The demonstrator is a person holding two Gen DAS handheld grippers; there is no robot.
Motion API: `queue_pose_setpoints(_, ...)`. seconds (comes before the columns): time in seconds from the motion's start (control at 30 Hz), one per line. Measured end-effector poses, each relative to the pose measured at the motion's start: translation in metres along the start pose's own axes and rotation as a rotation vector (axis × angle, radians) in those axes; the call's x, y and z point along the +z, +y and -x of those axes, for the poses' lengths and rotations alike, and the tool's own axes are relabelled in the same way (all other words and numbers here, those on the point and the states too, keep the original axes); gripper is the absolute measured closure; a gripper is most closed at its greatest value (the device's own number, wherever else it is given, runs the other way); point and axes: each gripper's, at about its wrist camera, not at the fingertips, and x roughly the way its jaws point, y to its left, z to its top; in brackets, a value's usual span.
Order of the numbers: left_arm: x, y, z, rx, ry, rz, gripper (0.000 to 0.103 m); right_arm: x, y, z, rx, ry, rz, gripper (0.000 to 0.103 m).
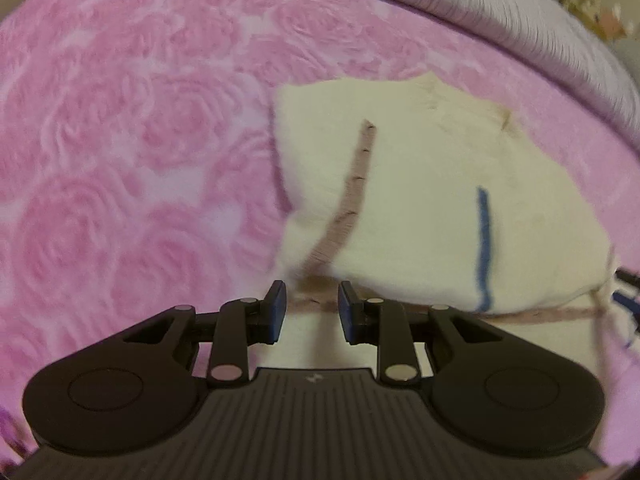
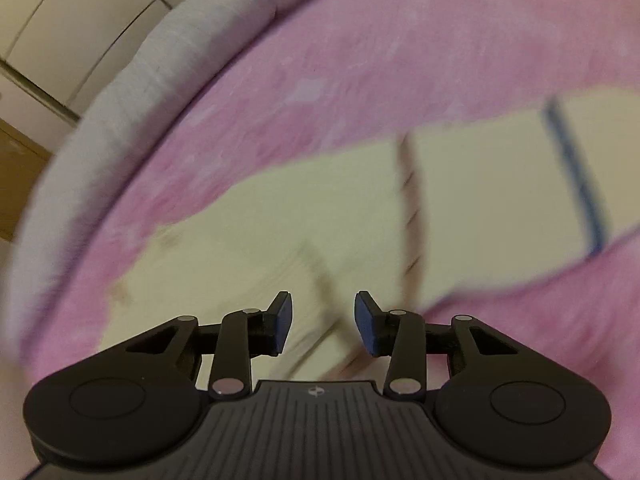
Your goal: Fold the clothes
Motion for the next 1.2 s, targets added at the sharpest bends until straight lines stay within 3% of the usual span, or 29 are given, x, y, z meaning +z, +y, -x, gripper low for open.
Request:
queue_pose_setpoints(0.17,-0.003,-0.013,-0.021,0.117,-0.01,-0.206,0.079,-0.004,-0.002,-0.034,0.008,0.094,-0.045,0.06)
queue_pose_setpoints(0.23,-0.003,-0.018,-0.03,0.117,-0.018,-0.256,0.084,-0.006,0.0,-0.043,-0.011,0.088,-0.052,0.074)
queue_pose_setpoints(0.27,-0.003,-0.019,-0.031,0.112,-0.028,-0.267,0.091,-0.006,0.003,-0.043,-0.005,0.071,-0.046,0.088)
queue_pose_setpoints(0.4,-0.009,-0.02,-0.031,0.148,-0.055,-0.267,0.093,-0.004,0.038,-0.016,0.045,-0.13,0.183,0.094)
queue_pose_setpoints(0.43,-0.012,-0.021,-0.033,0.156,-0.045,-0.276,0.092,-0.005,0.044,-0.007,0.04,-0.181,0.243,0.095)
queue_pose_setpoints(0.47,-0.015,-0.023,-0.035,0.164,-0.034,-0.286,0.092,-0.006,0.042,-0.007,0.01,-0.176,0.25,0.095)
queue_pose_setpoints(0.6,-0.016,-0.031,-0.035,0.217,-0.027,-0.343,0.085,-0.012,0.015,-0.039,-0.144,-0.004,0.22,0.093)
queue_pose_setpoints(0.73,-0.017,-0.03,-0.025,0.245,-0.009,-0.327,0.078,-0.012,0.017,-0.023,-0.144,-0.027,0.229,0.087)
queue_pose_setpoints(0.77,-0.017,-0.031,-0.019,0.248,-0.006,-0.319,0.079,-0.01,0.015,-0.016,-0.135,-0.038,0.219,0.085)
queue_pose_setpoints(0.8,-0.019,-0.034,-0.013,0.246,-0.007,-0.312,0.079,-0.009,0.013,-0.009,-0.128,-0.05,0.207,0.071)
queue_pose_setpoints(0.87,-0.025,-0.044,-0.001,0.201,0.004,-0.29,0.079,-0.005,-0.012,0.009,-0.166,-0.077,0.139,0.039)
queue_pose_setpoints(0.93,-0.034,-0.058,0.004,0.134,0.035,-0.255,0.079,-0.002,-0.037,0.027,-0.203,-0.104,0.067,0.046)
queue_pose_setpoints(1.03,-0.047,-0.08,0.01,0.048,0.078,-0.214,0.079,0.005,-0.111,0.06,-0.24,-0.116,-0.176,0.049)
queue_pose_setpoints(1.2,-0.061,-0.118,0.004,-0.001,0.112,-0.212,0.079,0.015,-0.224,0.123,-0.204,-0.281,-0.523,0.049)
